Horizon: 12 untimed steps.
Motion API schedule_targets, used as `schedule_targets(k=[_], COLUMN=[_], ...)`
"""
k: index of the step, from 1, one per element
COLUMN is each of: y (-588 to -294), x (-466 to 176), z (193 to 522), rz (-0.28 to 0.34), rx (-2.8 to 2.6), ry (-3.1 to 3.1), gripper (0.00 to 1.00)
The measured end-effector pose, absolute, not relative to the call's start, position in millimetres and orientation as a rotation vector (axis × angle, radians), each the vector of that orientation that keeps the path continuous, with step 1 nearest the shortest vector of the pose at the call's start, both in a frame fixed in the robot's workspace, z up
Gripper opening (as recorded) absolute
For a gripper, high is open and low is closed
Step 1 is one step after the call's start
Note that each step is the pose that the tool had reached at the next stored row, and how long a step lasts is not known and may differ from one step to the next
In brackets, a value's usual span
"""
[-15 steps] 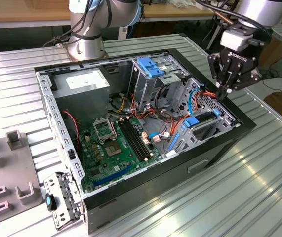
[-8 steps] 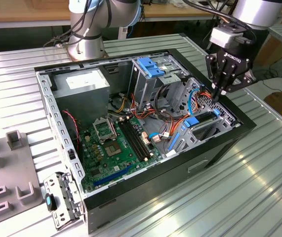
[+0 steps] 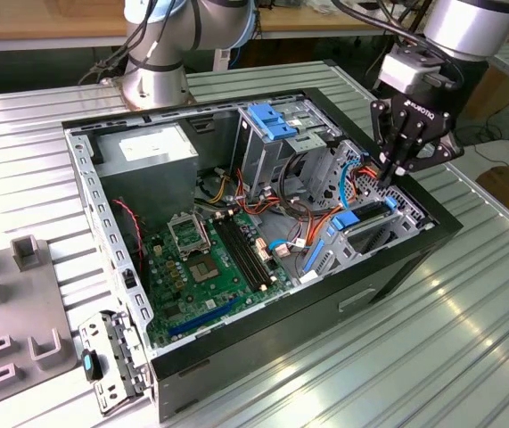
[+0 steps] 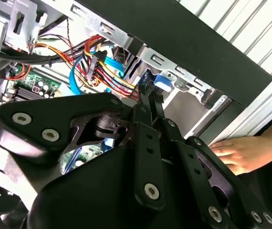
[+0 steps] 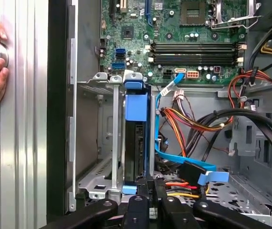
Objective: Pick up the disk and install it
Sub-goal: 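Insert the first disk wire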
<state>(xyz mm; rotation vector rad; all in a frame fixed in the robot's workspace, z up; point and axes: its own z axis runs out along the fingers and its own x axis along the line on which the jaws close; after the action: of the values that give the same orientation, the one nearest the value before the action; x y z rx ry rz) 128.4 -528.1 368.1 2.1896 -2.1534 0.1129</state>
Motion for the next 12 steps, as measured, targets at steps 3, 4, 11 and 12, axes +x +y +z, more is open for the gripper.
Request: schedule_targets(k=[3,4,11,12], y=[-528.3,-528.3,-541.8,-544.3], x=[121.7,120.8,117.9,117.8], z=[368.1,368.1,366.7,366.5], rz=[0.122,0.123,0.069,0.064], rx=[2.193,2.194,2.224,2.226], ry=[-2.158,-2.159,-2.19,-2.192], gripper=[0.16,0.16,0.16,0.16])
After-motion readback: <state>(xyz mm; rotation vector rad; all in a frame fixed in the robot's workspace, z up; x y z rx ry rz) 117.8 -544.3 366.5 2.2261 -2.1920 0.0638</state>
